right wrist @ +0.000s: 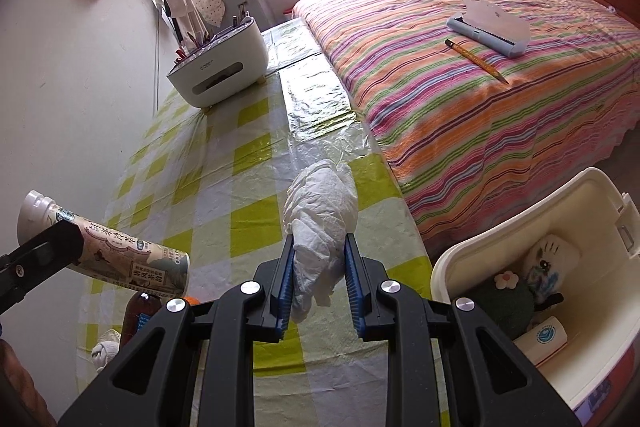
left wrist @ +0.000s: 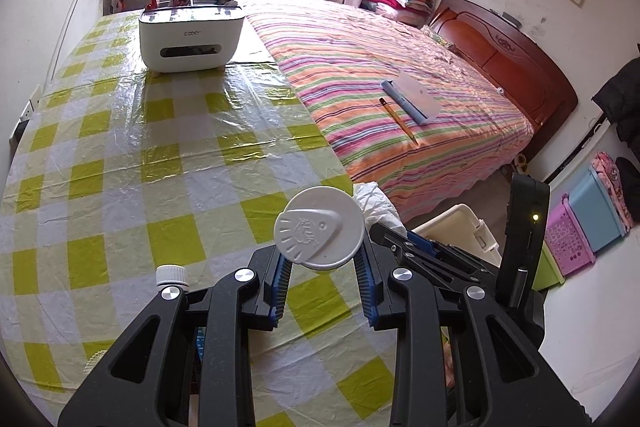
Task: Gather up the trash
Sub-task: 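Grasp the white supplement bottle with the left tool while the right tool grasps the crumpled tissue, then carry the bottle and tissue over the cream bin with both tools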
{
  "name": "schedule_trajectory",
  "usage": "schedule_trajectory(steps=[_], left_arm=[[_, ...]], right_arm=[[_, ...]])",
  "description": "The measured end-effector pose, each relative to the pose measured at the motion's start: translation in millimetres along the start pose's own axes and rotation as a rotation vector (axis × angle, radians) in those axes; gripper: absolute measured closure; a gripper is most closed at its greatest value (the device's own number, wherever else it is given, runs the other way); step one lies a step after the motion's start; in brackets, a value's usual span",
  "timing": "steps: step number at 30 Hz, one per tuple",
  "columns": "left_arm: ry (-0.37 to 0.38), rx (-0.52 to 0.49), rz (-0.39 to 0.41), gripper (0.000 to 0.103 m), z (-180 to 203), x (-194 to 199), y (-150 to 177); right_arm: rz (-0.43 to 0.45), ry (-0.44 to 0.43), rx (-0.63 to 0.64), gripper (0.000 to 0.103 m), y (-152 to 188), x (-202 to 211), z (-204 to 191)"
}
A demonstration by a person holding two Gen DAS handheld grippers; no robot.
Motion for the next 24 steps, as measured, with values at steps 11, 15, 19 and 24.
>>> schedule_trajectory(steps=[11, 15, 19, 24], left_arm=[[0.036, -0.03, -0.012, 0.075, 27.6, -9.5, -1.2], [0.059, -0.037, -0.014, 0.075, 40.0, -13.8, -3.3], [0.09, -0.047, -0.013, 0.075, 56.5, -17.3, -5.1], [0.128, -0.063, -0.018, 0.075, 79.0, -23.7, -7.2]], right_arm=[[0.064, 0.03, -0.065, 0.08, -4.5, 27.3, 38.0], [0.092, 0.035, -0.091, 0.08, -6.1, 38.8, 52.0], [0.119, 0.045, -0.104, 0.08, -6.0, 49.2, 63.6], [0.146, 0.07, -0.11, 0.08, -6.5, 57.7, 76.7]])
Point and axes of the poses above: each gripper's, at about its wrist camera, not at the fingertips, and x roughly against the way its jaws point, z to its right, y to its underside, the point moved 3 cm from there along -x, roughly the way its jaws point, and after that the axes turned 6 degrees about -x, right-handed, at the moved point
